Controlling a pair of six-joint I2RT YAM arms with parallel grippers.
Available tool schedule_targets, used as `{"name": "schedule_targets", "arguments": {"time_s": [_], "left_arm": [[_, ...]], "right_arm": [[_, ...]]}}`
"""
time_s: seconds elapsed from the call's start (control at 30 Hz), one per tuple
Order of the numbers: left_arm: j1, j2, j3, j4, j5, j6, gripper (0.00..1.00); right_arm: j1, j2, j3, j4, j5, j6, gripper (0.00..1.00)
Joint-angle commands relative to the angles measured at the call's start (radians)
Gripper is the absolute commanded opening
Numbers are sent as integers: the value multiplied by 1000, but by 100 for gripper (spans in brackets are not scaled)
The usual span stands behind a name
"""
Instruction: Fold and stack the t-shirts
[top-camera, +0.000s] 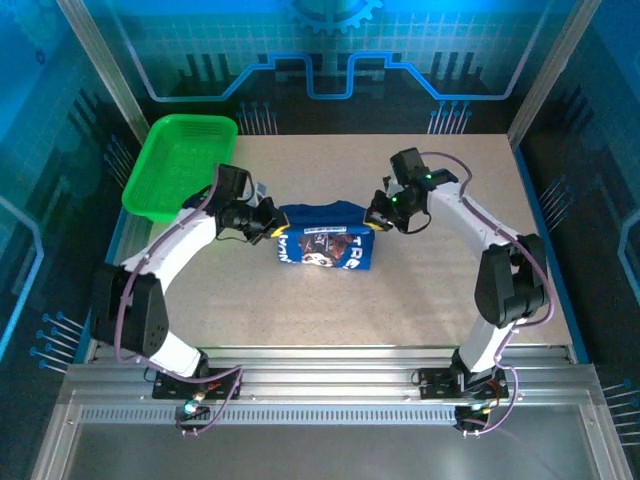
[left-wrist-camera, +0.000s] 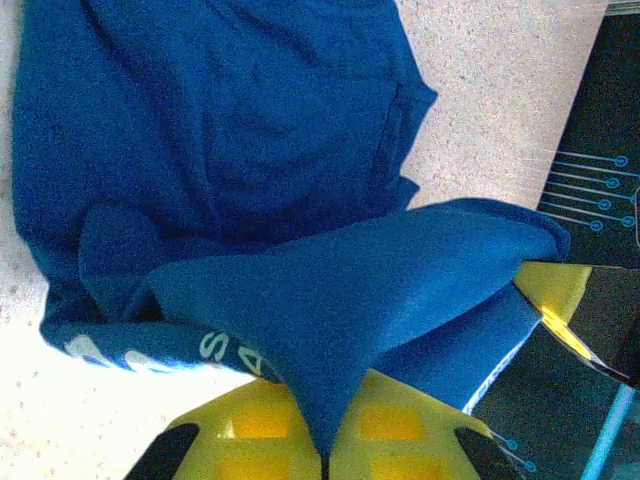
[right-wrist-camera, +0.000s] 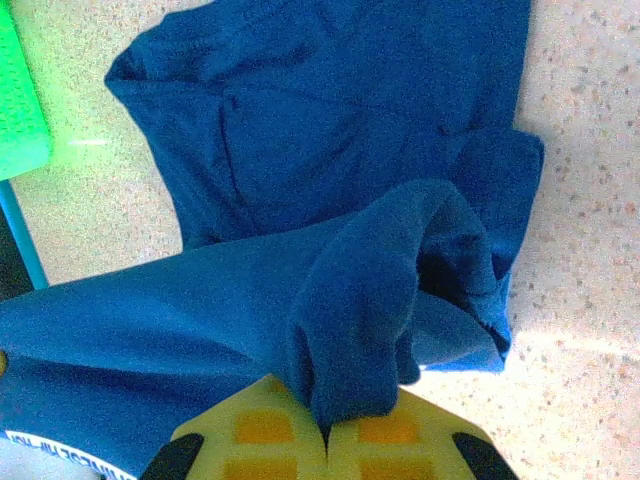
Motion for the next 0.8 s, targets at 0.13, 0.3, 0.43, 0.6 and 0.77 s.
{"name": "schedule_targets", "arguments": {"time_s": [0.13, 0.3, 0.43, 0.6, 0.77], "left_arm": [[55, 172, 128, -55, -19, 63, 0], [86, 292, 194, -44, -22, 78, 0], [103, 398, 292, -44, -20, 93, 0], [121, 484, 490, -41, -4, 33, 47], [134, 434, 736, -175, -92, 51, 61]], "right_arm": [[-74, 141, 120, -75, 34, -45, 0], [-86, 298, 274, -104, 22, -58, 0], [-104, 458, 450, -152, 5, -58, 8], [-150, 626, 779, -142, -91, 4, 39], [-167, 627, 1083, -287, -120, -88, 66]]}}
